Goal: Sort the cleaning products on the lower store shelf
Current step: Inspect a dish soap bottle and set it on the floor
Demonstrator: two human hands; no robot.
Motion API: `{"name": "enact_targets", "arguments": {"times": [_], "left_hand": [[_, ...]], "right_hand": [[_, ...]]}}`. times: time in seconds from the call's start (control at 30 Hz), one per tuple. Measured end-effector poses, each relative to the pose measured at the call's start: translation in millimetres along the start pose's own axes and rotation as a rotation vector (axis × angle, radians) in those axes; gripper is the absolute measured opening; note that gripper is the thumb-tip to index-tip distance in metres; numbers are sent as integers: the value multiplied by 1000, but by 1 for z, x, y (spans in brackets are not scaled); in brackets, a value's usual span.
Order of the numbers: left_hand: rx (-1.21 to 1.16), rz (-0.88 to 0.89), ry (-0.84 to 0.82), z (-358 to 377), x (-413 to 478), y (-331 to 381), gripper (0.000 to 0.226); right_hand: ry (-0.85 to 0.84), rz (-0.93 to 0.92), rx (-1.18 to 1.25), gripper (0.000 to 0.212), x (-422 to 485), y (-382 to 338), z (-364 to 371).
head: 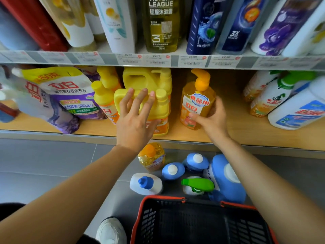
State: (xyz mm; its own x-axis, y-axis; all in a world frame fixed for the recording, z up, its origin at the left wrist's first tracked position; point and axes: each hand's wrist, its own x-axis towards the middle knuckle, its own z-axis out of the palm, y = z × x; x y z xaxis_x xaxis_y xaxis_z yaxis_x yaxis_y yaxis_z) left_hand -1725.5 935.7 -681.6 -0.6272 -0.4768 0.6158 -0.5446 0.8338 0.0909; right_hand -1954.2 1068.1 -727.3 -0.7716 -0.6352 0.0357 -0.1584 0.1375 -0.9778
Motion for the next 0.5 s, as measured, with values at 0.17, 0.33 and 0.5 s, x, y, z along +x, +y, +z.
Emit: {"name": "enact_targets", "arguments": {"times": [0.17, 0.33, 0.5], "left_hand": [[12, -16, -28, -6, 0, 5, 78], [37, -36, -140, -20, -2, 12, 85], [-32, -149, -222, -45, 1, 32, 73]], "right_hand": [[76, -72, 13, 85, -1, -25, 9], [40, -109, -62, 78, -18, -36, -5], [-115, -149, -207, 84, -41, -48, -38]]}}
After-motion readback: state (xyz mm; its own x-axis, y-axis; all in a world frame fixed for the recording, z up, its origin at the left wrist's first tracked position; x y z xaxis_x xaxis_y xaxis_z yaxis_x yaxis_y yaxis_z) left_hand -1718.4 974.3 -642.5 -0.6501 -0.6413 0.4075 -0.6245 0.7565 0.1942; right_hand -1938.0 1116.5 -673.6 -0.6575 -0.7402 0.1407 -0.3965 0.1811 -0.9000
